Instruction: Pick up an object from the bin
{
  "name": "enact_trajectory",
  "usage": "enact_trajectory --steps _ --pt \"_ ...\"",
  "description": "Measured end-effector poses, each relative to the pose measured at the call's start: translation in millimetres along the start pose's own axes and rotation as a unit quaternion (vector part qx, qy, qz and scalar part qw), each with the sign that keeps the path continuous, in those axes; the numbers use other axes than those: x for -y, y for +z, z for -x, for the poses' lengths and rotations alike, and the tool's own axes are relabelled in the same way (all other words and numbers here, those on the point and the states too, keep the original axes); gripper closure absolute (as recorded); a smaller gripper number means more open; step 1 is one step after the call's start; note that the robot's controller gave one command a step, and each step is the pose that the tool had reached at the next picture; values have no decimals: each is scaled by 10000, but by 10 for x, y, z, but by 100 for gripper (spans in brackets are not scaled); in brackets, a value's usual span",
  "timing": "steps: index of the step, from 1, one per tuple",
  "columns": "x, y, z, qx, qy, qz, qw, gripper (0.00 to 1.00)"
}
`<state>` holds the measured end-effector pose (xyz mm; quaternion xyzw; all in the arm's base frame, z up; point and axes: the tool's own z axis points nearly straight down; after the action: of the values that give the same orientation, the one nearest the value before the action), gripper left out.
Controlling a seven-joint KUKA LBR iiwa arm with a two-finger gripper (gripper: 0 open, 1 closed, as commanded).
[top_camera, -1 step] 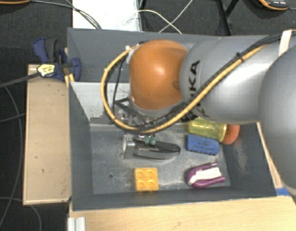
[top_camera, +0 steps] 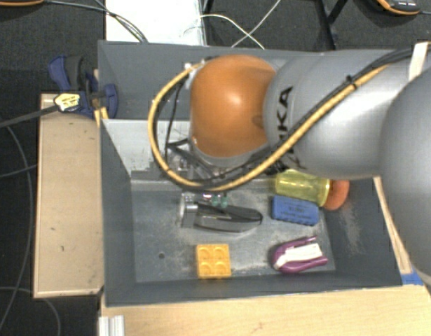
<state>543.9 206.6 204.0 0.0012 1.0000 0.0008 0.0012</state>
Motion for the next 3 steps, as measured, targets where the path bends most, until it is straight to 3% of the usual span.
enact_trajectory --steps 1,2,3 --pt "764 1196 339 -16 -1293 -1 9916 0" --pt "751 591 294 19 -593 9 9982 0" --pt "1036 1035 282 -11 -1410 1 9900 0"
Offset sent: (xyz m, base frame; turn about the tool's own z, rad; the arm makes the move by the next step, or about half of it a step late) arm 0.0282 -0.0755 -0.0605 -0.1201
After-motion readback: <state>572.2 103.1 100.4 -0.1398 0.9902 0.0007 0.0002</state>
